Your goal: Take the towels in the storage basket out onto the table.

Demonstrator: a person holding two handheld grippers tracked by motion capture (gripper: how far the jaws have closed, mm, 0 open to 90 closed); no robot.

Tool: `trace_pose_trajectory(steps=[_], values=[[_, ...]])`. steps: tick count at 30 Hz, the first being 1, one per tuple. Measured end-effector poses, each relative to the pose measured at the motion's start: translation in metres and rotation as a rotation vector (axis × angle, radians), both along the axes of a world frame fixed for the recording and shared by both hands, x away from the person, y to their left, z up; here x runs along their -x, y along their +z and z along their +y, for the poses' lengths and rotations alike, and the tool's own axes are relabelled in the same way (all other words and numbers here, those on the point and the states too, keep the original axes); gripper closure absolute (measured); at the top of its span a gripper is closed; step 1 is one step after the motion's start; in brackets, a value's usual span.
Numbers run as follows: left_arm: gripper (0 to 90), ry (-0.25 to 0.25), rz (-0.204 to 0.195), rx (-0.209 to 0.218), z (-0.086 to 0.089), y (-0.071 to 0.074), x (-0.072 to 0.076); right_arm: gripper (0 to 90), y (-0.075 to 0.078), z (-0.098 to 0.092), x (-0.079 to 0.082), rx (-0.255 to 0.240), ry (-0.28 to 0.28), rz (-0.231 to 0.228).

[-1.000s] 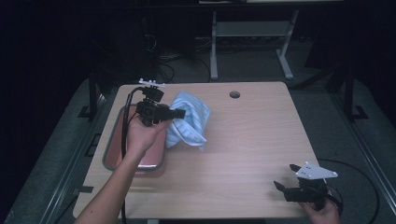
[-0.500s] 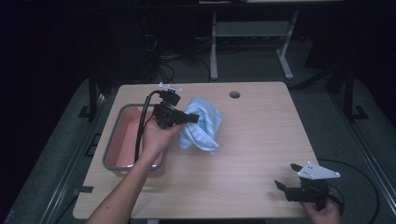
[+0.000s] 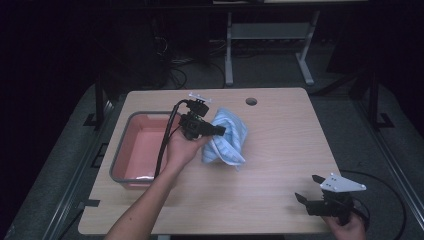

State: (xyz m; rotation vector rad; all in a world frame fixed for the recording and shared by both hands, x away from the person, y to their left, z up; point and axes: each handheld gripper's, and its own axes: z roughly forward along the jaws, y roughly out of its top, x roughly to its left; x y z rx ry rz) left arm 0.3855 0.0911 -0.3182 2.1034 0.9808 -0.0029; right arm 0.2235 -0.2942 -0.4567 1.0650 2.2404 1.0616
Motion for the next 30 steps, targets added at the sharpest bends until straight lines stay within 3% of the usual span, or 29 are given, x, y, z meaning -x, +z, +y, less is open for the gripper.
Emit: trace_pose_trajectory(steps=[9,16,30], values=[[74.5,-0.020,0.007,-0.016,-0.017,-0.009,-0.003,14.4,0.000,-0.001,0.001,-0.005,-0.004,-0.006],[74.5,-0.015,0.030,-0.020,-0.027,-0.026,-0.006,14.4,0.001,-0.002,0.001,-0.005,-0.003,-0.012],[74.6,-0.025,0.054,-0.043,-0.047,-0.046,-0.009,14.4,0.001,-0.002,0.001,-0.011,-0.003,-0.009]])
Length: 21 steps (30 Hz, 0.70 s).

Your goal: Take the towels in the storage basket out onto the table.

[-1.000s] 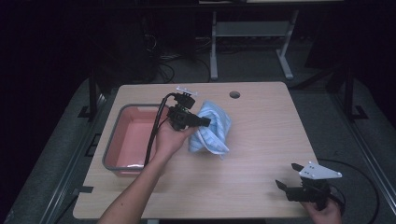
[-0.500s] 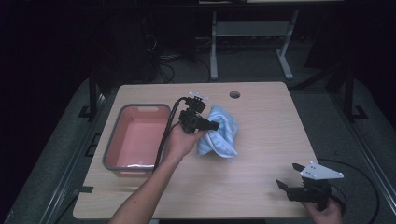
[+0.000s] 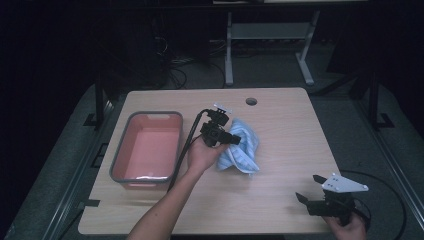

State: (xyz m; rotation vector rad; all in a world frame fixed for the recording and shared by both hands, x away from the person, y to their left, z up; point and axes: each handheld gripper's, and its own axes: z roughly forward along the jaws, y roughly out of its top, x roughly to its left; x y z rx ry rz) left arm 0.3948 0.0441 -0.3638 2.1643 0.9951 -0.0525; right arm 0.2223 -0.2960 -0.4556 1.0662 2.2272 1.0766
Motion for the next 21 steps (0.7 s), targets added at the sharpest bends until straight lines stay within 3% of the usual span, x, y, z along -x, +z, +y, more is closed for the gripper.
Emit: trace_pose_trajectory(steps=[7,9,21], values=[[74.6,-0.002,0.021,-0.019,-0.008,-0.016,-0.002,14.4,0.000,0.001,0.000,0.000,0.002,0.003],[74.6,0.006,0.025,-0.003,-0.011,-0.020,-0.002,14.4,0.000,0.001,0.000,0.000,0.004,0.004],[74.5,0.002,0.050,-0.008,-0.024,-0.038,-0.002,14.4,0.000,0.002,0.001,-0.003,0.001,0.006]])
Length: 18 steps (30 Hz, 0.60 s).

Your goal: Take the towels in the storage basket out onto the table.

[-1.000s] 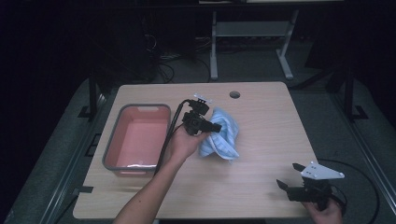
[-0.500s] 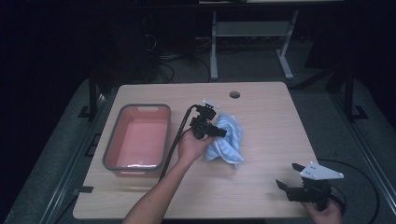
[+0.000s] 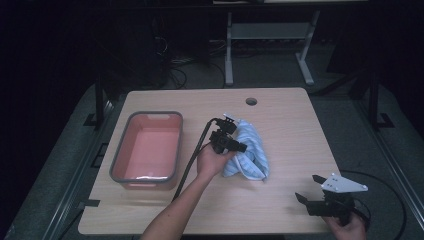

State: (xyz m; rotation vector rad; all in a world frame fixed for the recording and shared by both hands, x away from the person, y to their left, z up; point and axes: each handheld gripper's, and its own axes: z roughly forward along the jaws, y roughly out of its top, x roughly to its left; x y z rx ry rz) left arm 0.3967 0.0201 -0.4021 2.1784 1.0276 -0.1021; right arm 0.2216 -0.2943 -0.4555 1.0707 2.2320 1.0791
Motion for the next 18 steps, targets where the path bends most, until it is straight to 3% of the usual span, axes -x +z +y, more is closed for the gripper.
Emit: trace_pose_trajectory(steps=[9,18], values=[[72.9,0.012,0.021,0.008,-0.006,-0.018,-0.001,14.4,0.000,-0.001,0.000,0.004,0.003,-0.002],[70.7,0.007,0.008,-0.007,-0.011,-0.028,0.000,14.4,0.000,0.000,0.000,0.006,0.003,-0.001]])
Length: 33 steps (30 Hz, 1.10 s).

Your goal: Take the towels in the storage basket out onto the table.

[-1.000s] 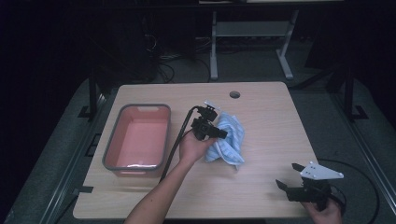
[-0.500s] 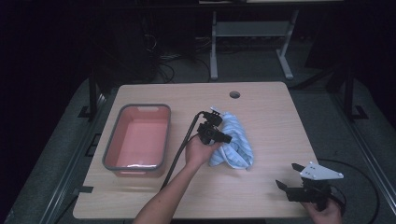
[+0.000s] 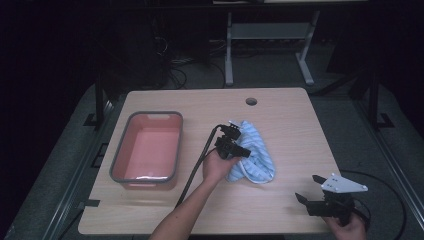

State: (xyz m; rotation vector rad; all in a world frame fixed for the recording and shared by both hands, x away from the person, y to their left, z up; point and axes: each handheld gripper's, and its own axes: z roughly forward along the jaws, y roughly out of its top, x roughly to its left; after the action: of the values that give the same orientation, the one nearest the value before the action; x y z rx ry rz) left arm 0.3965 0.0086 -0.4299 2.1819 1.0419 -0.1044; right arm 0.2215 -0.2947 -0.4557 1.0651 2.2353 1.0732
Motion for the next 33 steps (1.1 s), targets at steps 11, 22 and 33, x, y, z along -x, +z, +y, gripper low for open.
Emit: trace_pose_trajectory(steps=[11,22,33], values=[[63.5,-0.002,0.002,0.010,0.002,0.001,0.000,14.4,-0.001,0.001,-0.001,0.005,0.005,-0.001],[38.4,0.003,-0.018,0.052,0.009,0.013,0.007,14.3,-0.001,0.000,0.001,0.007,-0.003,-0.002],[31.4,0.033,-0.037,0.100,0.033,0.027,0.015,14.4,-0.002,0.001,0.000,0.016,-0.005,0.002]])
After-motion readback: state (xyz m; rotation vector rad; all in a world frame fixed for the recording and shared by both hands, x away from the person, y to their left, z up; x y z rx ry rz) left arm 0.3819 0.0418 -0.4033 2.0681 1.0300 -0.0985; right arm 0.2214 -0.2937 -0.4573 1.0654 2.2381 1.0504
